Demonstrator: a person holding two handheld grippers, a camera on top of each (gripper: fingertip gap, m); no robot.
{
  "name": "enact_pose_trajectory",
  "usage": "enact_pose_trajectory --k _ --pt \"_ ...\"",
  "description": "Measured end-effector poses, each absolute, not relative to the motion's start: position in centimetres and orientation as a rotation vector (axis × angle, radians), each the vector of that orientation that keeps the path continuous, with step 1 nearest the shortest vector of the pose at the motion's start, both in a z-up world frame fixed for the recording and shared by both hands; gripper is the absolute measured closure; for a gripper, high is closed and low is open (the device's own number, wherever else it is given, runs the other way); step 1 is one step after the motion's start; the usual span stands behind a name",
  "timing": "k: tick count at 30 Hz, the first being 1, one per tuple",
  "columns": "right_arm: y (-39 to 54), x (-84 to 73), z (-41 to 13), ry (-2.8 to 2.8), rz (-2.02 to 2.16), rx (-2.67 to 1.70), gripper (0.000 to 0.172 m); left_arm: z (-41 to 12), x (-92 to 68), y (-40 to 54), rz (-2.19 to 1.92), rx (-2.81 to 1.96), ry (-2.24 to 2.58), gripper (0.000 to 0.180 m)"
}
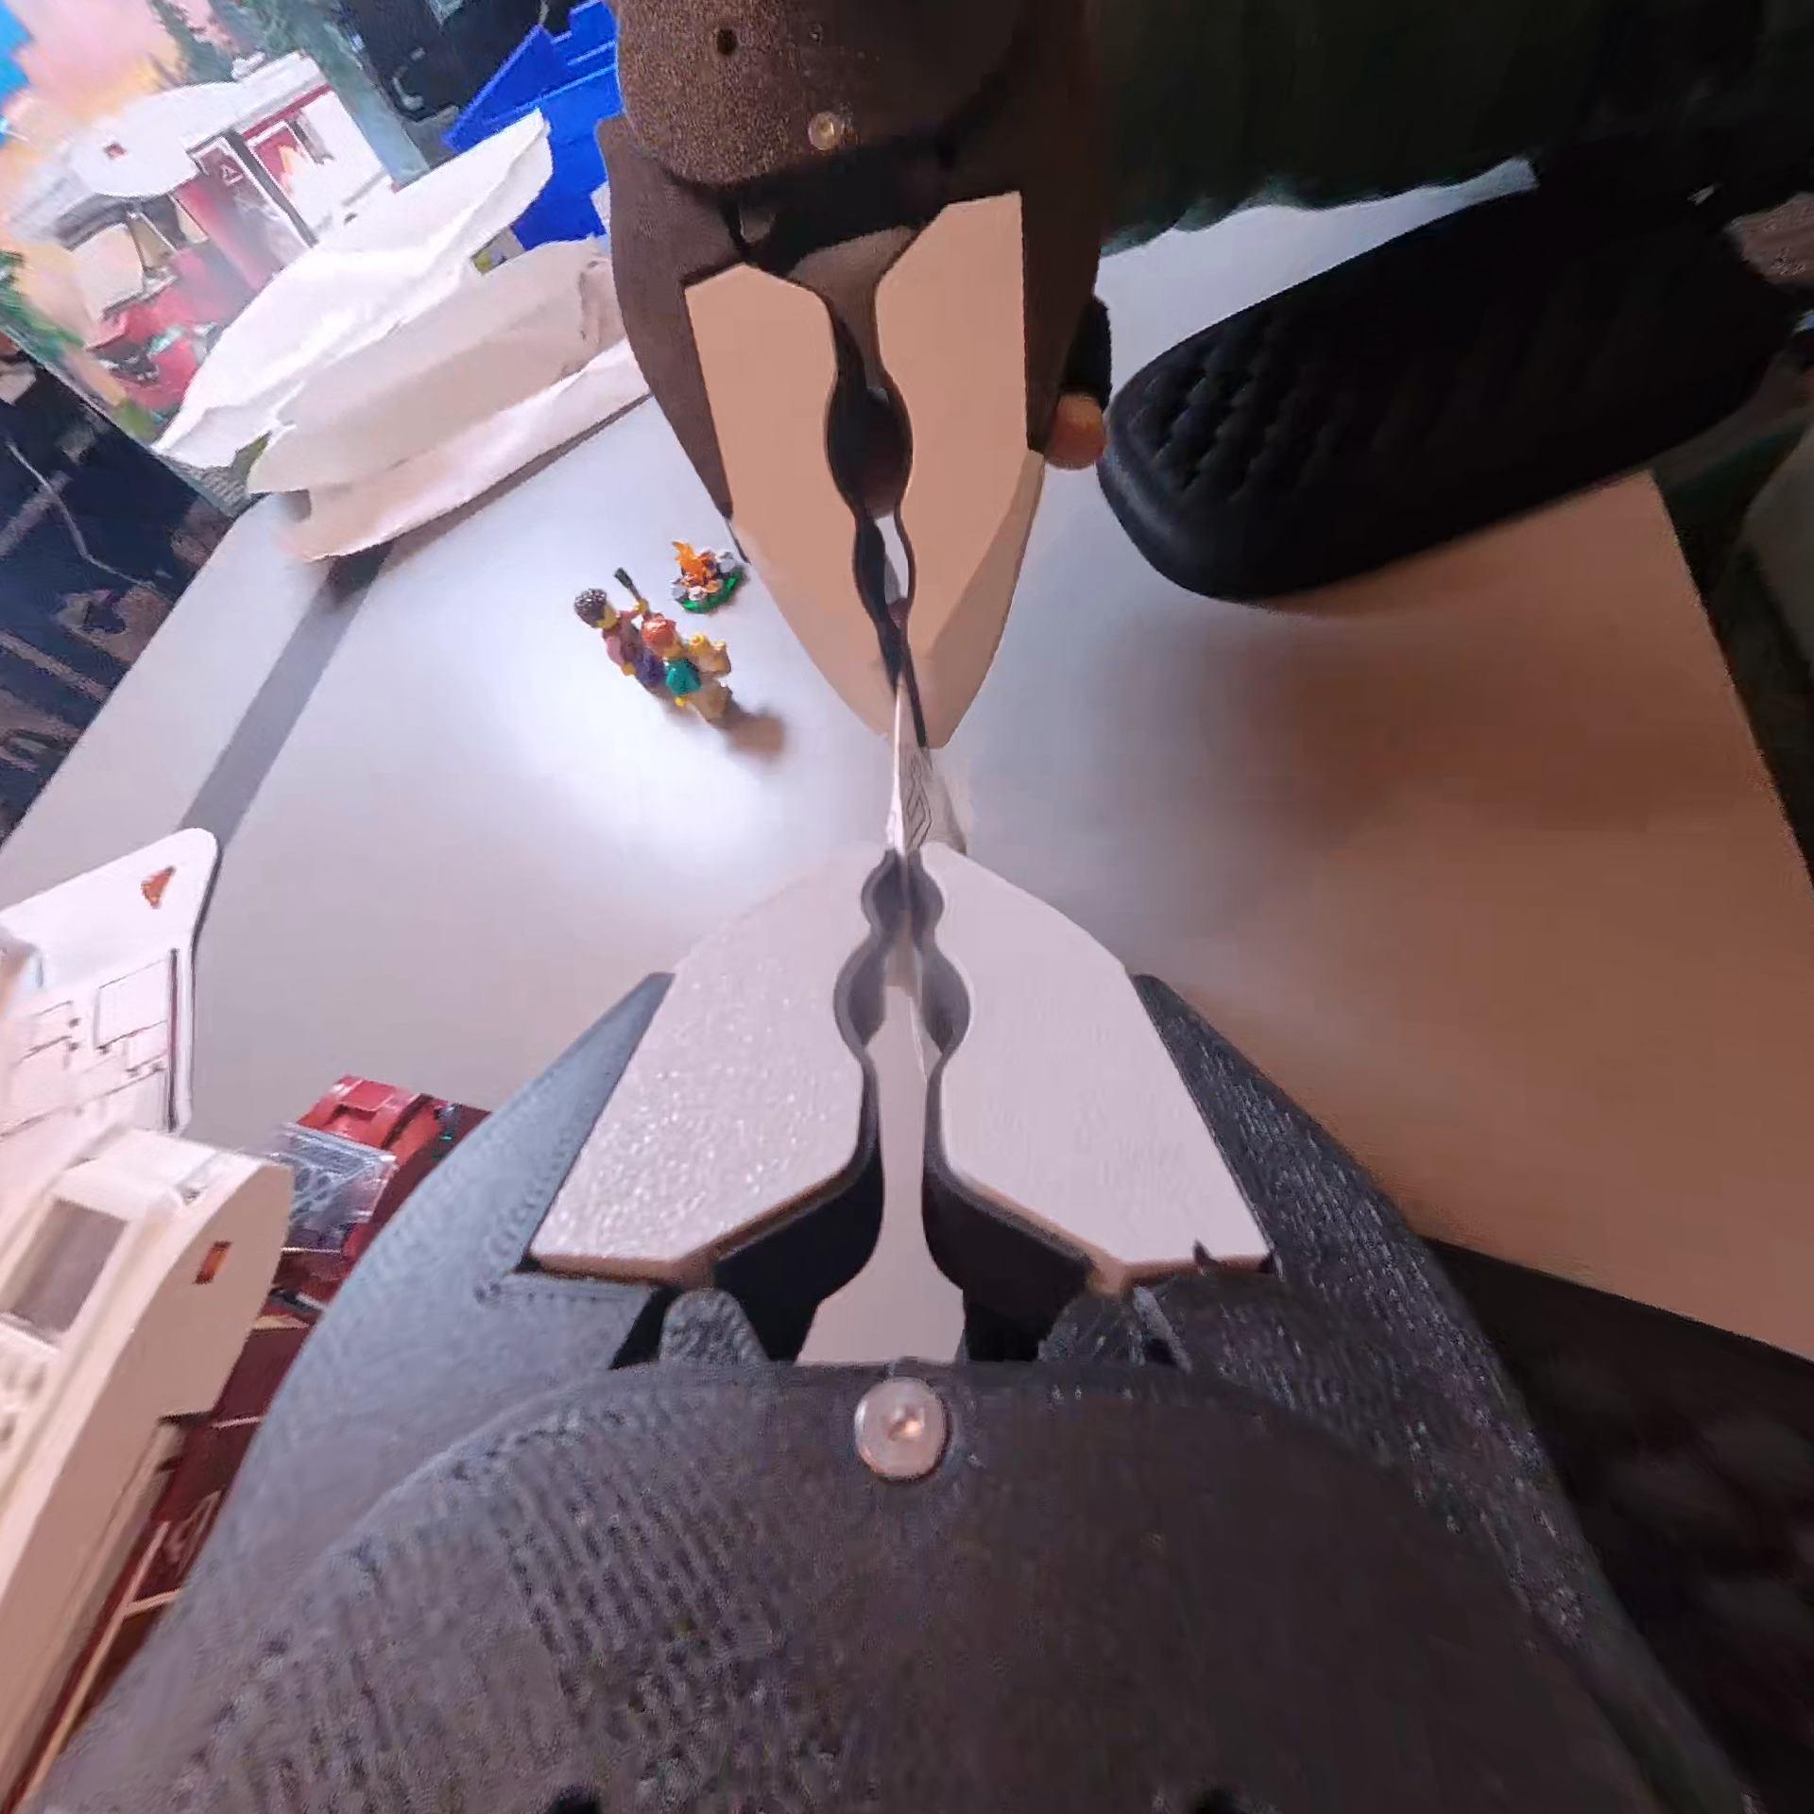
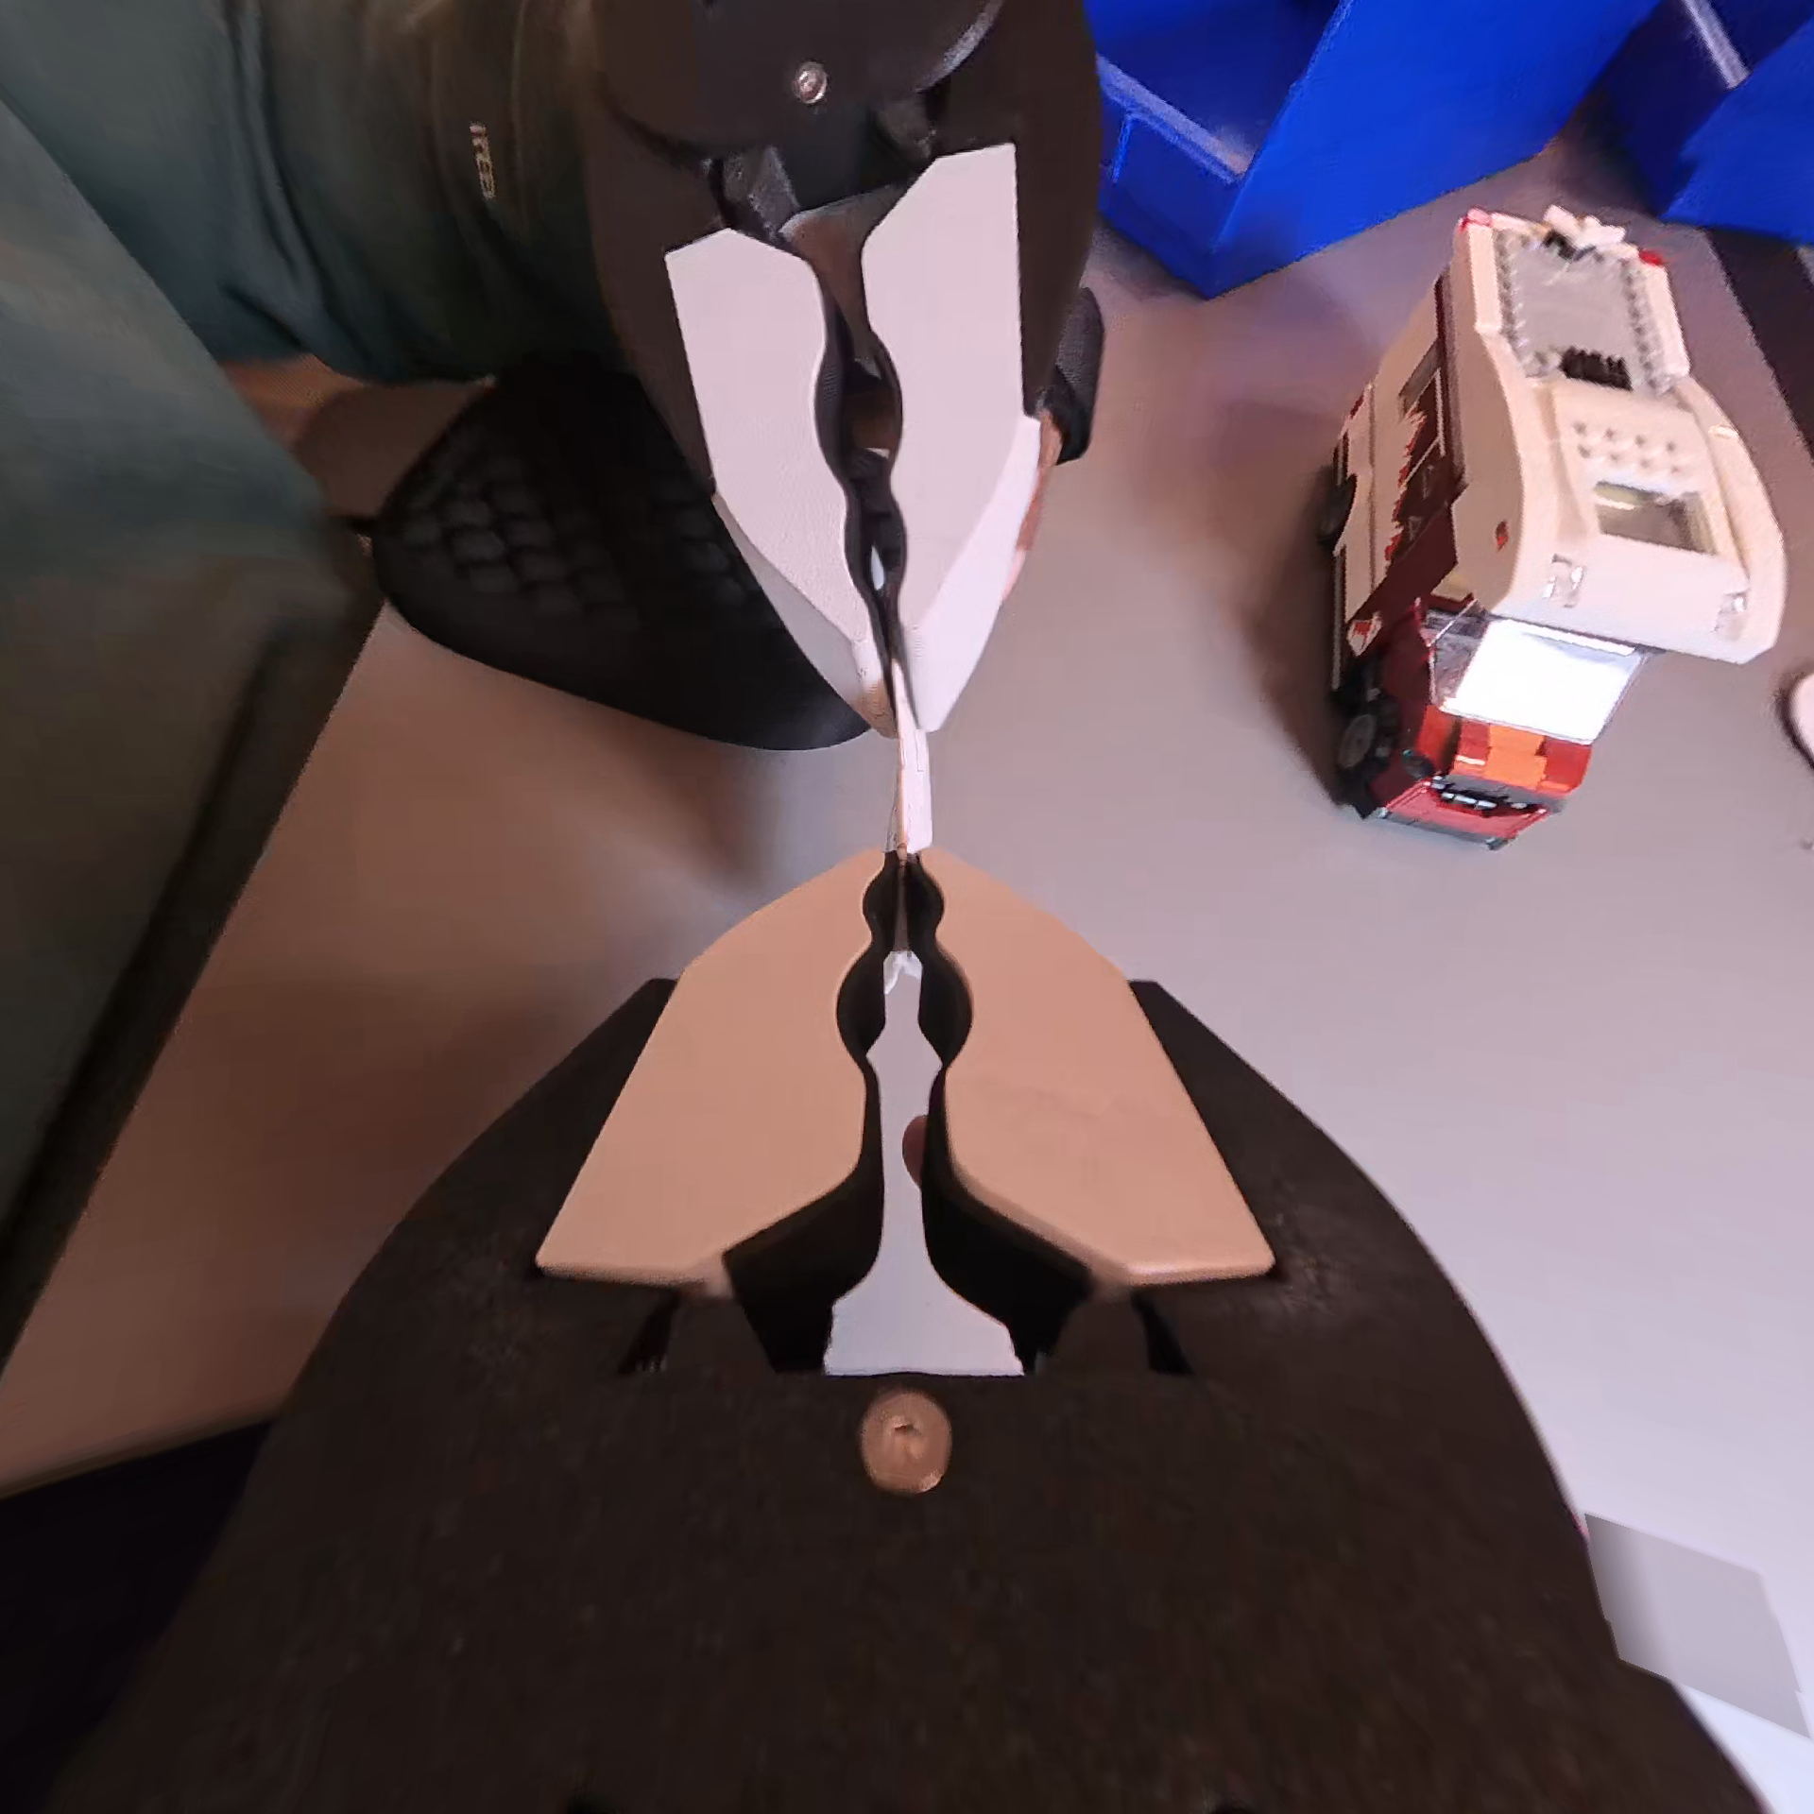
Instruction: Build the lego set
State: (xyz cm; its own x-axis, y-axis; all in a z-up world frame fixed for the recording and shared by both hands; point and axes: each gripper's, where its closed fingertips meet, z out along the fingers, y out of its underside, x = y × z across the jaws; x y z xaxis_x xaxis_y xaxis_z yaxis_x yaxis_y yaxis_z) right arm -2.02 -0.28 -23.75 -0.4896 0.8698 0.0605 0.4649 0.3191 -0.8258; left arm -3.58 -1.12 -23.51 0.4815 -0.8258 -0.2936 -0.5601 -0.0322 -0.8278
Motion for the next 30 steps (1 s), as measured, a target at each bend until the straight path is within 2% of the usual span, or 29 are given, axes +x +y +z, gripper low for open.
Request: enact_pose_trajectory --k 3,5,6,7,8,9,13,19,23,26,30 --pt "0.0 -1.9 -23.4 -2.020 1.107 -1.198 0.169 -23.5 -3.2 -1.2 -0.476 -1.767 1.125 0.180" --pt "0.1 -1.7 -22.6 -1.941 1.141 -1.174 0.154 -23.2 -3.1 -1.4 -0.613 -1.778 1.065 0.180" --pt "0.1 -1.6 -22.5 -1.915 1.150 -1.179 0.153 -23.0 -3.0 -1.5 -0.676 -1.777 1.040 0.180" --pt "0.0 -1.5 -22.6 -1.903 1.142 -1.186 0.157 -22.7 -2.9 -1.8 -0.731 -1.768 1.026 0.180" --pt "-0.2 -1.3 -22.7 -1.898 1.147 -1.178 0.169 -22.6 -2.8 -1.9 -0.772 -1.766 1.014 0.179" --pt "-0.6 -1.0 -22.5 -1.887 1.183 -1.172 0.171 -22.5 -2.6 -2.0 -0.808 -1.763 1.006 0.179" --pt "-1.1 0.3 -21.8 -1.832 1.319 -1.263 0.172 -21.9 -1.6 -2.4 -1.013 -1.734 0.947 0.179" --pt "1.3 3.1 -21.2 -1.683 1.482 -1.548 0.171 -21.8 -1.8 -1.3 -1.078 -1.746 0.829 0.180" --pt "9.1 6.2 -16.9 -1.374 1.485 -1.691 0.171 -22.4 -3.6 0.1 -0.976 -1.779 0.761 0.180" --pt "19.6 10.3 -13.1 -1.069 1.368 -1.790 0.171 -23.4 -4.6 0.6 -0.945 -1.801 0.730 0.180" --pt "33.4 16.0 -10.5 -0.780 1.307 -1.917 0.171 -23.5 -5.1 1.2 -0.983 -1.807 0.675 0.180"
